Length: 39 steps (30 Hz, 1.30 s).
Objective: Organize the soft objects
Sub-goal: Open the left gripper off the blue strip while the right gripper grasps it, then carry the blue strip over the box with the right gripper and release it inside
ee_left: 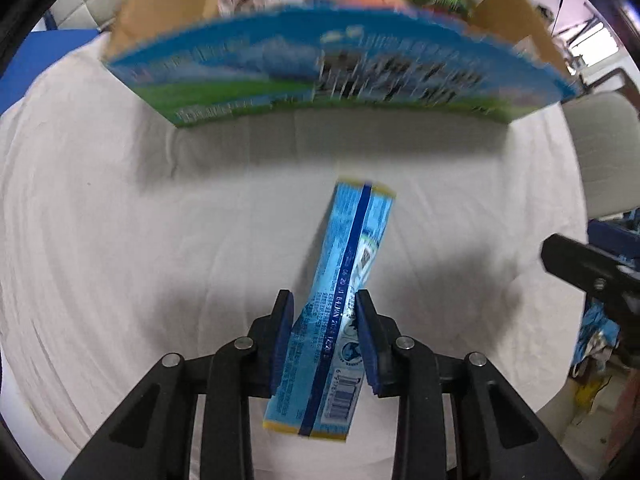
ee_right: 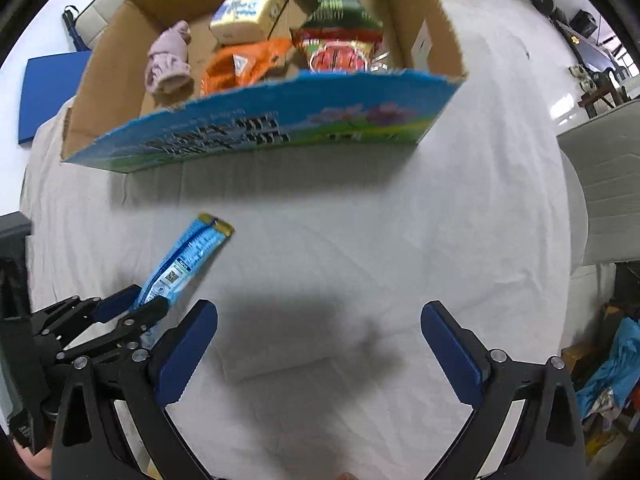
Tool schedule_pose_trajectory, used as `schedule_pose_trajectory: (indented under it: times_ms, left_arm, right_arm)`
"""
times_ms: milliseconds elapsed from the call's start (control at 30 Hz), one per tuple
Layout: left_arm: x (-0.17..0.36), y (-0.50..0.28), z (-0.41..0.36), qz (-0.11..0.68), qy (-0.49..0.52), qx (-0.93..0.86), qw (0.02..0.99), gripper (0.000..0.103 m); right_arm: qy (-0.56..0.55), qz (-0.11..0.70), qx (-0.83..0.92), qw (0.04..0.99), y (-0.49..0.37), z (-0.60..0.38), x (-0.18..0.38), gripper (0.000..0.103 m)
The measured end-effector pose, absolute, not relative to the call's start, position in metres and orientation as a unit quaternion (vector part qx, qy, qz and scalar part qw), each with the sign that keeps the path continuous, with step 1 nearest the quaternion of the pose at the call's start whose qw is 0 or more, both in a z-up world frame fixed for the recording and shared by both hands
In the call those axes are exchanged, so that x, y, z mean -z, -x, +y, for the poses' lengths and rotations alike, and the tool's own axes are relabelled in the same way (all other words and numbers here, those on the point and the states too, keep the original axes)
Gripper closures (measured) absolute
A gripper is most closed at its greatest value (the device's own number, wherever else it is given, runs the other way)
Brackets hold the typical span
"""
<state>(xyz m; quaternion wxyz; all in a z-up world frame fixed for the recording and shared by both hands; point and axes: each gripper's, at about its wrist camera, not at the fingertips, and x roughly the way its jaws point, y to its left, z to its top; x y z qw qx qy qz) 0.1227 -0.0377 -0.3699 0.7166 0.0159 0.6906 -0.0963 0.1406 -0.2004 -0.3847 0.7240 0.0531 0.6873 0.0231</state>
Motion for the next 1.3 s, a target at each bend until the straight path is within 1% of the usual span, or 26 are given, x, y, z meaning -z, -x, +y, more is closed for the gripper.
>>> schedule_pose_trajectory:
  times_ms: [100, 133, 167, 300, 367, 433, 467, 500, 533, 600, 667, 733, 767, 833, 900, 933, 967, 1000, 1067, 1100, 1133, 1167, 1200, 1233, 1267, 1300]
  left_arm:
    - [0.345, -0.124, -0.039, 0.675, -0.004, 0.103, 0.730, 0.076]
    - [0.335, -0.123, -0.040, 0.668, 0.002, 0.107, 0.736, 0.093]
    - [0.327, -0.123, -0.038, 0.664, 0.008, 0.113, 0.739, 0.097]
    - [0.298, -0.132, -0.036, 0.645, 0.014, 0.127, 0.754, 0.097]
    - [0.293, -0.136, -0.026, 0.640, 0.013, 0.116, 0.759, 0.094]
    - [0.296, -0.134, -0.005, 0.636, 0.001, 0.075, 0.768, 0.093]
    - [0.299, -0.126, 0.010, 0.642, -0.006, 0.044, 0.766, 0.089]
    - [0.307, -0.122, 0.027, 0.650, 0.001, 0.009, 0.760, 0.081]
    - [0.313, -0.117, 0.040, 0.654, 0.013, -0.010, 0.756, 0.075]
    - [0.335, -0.102, 0.072, 0.674, 0.052, -0.049, 0.735, 0.069]
    - [0.359, -0.082, 0.101, 0.694, 0.088, -0.080, 0.710, 0.069]
    - [0.380, -0.061, 0.128, 0.707, 0.107, -0.116, 0.689, 0.069]
    - [0.389, -0.050, 0.140, 0.713, 0.118, -0.130, 0.678, 0.069]
    - [0.404, -0.031, 0.158, 0.723, 0.142, -0.146, 0.661, 0.069]
    - [0.418, -0.015, 0.169, 0.730, 0.157, -0.159, 0.646, 0.069]
    - [0.423, -0.011, 0.172, 0.732, 0.161, -0.161, 0.642, 0.069]
    - [0.429, -0.007, 0.175, 0.735, 0.164, -0.164, 0.637, 0.069]
    - [0.435, -0.002, 0.177, 0.739, 0.167, -0.166, 0.631, 0.069]
    - [0.440, 0.005, 0.182, 0.739, 0.177, -0.167, 0.628, 0.067]
    - [0.439, 0.005, 0.183, 0.736, 0.180, -0.171, 0.630, 0.060]
    - [0.439, 0.006, 0.186, 0.736, 0.182, -0.173, 0.629, 0.053]
    - [0.440, 0.007, 0.188, 0.737, 0.185, -0.171, 0.627, 0.051]
    - [0.438, 0.009, 0.191, 0.736, 0.188, -0.172, 0.627, 0.047]
    - [0.439, 0.007, 0.194, 0.737, 0.189, -0.172, 0.625, 0.040]
    - [0.441, 0.007, 0.199, 0.739, 0.192, -0.172, 0.623, 0.037]
    - [0.442, 0.007, 0.202, 0.739, 0.200, -0.170, 0.620, 0.029]
  right_arm:
    - [-0.060, 0.678, -0.028, 0.732, -0.141, -0.208, 0.369, 0.000]
    - [-0.064, 0.675, -0.028, 0.734, -0.141, -0.211, 0.364, 0.000]
    - [-0.068, 0.671, -0.030, 0.738, -0.142, -0.214, 0.357, 0.000]
    - [-0.064, 0.667, -0.057, 0.740, -0.147, -0.214, 0.346, 0.000]
    - [-0.044, 0.674, -0.094, 0.732, -0.148, -0.200, 0.351, 0.000]
    - [0.018, 0.680, -0.136, 0.720, -0.145, -0.173, 0.361, 0.000]
    - [0.057, 0.687, -0.156, 0.707, -0.142, -0.156, 0.369, 0.000]
    - [0.092, 0.692, -0.173, 0.695, -0.136, -0.139, 0.377, 0.000]
    - [0.128, 0.690, -0.195, 0.685, -0.130, -0.121, 0.384, 0.000]
    - [0.208, 0.675, -0.248, 0.663, -0.115, -0.084, 0.396, 0.000]
    - [0.310, 0.645, -0.292, 0.634, -0.098, -0.042, 0.413, 0.000]
    - [0.379, 0.636, -0.330, 0.586, -0.083, -0.013, 0.434, 0.000]
    - [0.416, 0.625, -0.341, 0.566, -0.076, -0.001, 0.444, 0.004]
    - [0.484, 0.601, -0.359, 0.525, -0.061, 0.017, 0.465, 0.007]
    - [0.532, 0.583, -0.368, 0.491, -0.051, 0.029, 0.482, 0.013]
    - [0.547, 0.578, -0.371, 0.478, -0.048, 0.033, 0.488, 0.020]
    - [0.567, 0.570, -0.369, 0.466, -0.045, 0.037, 0.496, 0.024]
    - [0.569, 0.562, -0.379, 0.466, -0.045, 0.041, 0.493, 0.023]
    - [0.562, 0.570, -0.385, 0.459, -0.049, 0.047, 0.490, 0.030]
    - [0.558, 0.576, -0.388, 0.454, -0.052, 0.048, 0.488, 0.032]
    - [0.550, 0.584, -0.393, 0.451, -0.054, 0.049, 0.486, 0.039]
    - [0.540, 0.593, -0.392, 0.451, -0.057, 0.050, 0.485, 0.045]
    - [0.535, 0.595, -0.392, 0.453, -0.058, 0.051, 0.483, 0.047]
    - [0.526, 0.601, -0.389, 0.459, -0.061, 0.051, 0.480, 0.056]
    - [0.511, 0.612, -0.382, 0.468, -0.064, 0.050, 0.477, 0.063]
    - [0.497, 0.622, -0.370, 0.478, -0.069, 0.050, 0.475, 0.065]
